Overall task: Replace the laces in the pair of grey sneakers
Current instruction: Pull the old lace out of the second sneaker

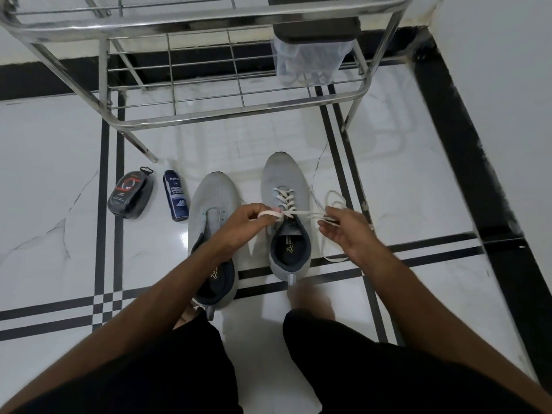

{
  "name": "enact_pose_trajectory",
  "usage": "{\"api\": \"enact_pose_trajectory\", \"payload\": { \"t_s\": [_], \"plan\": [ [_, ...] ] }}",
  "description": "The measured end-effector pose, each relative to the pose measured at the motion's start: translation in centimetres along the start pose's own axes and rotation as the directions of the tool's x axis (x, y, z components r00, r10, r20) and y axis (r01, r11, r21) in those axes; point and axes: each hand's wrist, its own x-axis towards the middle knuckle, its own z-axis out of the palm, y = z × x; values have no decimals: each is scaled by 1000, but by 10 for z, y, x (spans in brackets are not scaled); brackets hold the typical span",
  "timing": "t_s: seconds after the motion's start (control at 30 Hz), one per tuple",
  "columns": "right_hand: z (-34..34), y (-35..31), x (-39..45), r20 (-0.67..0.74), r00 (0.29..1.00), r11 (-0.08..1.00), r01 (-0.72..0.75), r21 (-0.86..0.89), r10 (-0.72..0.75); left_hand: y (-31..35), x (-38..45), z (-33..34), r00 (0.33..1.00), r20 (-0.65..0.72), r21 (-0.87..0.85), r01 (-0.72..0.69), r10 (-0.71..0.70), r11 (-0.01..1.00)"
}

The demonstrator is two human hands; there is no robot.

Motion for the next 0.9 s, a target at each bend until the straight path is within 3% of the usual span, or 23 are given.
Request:
{"api": "enact_pose_trajectory", "payload": {
  "t_s": [0.1, 0.2, 0.27, 0.37, 0.43, 0.5, 0.57, 0.67, 0.77, 0.9],
  "plan": [
    [-5, 13, -4, -81, 988, 972, -115, 205, 134, 3, -5, -9, 999, -12, 42, -43, 43, 998],
    [-6, 13, -9, -167, 974, 931, -82, 356, 150, -4, -9, -20, 993, -95, 223, -49, 72, 974],
    [-3, 14, -11, -281, 955, 967, -17, 253, 90, -6, -9, -25, 969, -224, 310, -29, 102, 950],
    [7, 18, -15, -398, 897, 966, 101, -237, -191, -5, -12, -20, 948, -276, 460, -16, 160, 888],
    [15, 19, -20, -267, 852, 807, 260, -530, -449, 3, -15, -10, 924, -230, 577, -124, 306, 807],
    [22, 18, -22, 17, 835, 613, 418, -670, -551, 13, -13, 1, 887, -133, 640, -264, 443, 722],
    [26, 20, -21, 299, 837, 397, 493, -774, -458, 21, -9, 14, 896, -45, 638, -315, 442, 703],
    [26, 25, -14, 463, 818, 112, 525, -844, -342, 25, 2, 29, 939, 42, 688, -274, 340, 672],
    [25, 22, -8, 509, 798, 42, 550, -834, -323, 24, 13, 33, 948, 12, 700, -236, 319, 674],
    [25, 10, -2, 539, 804, 58, 569, -820, -251, 25, 23, 32, 961, 39, 751, -210, 275, 626]
  ]
}}
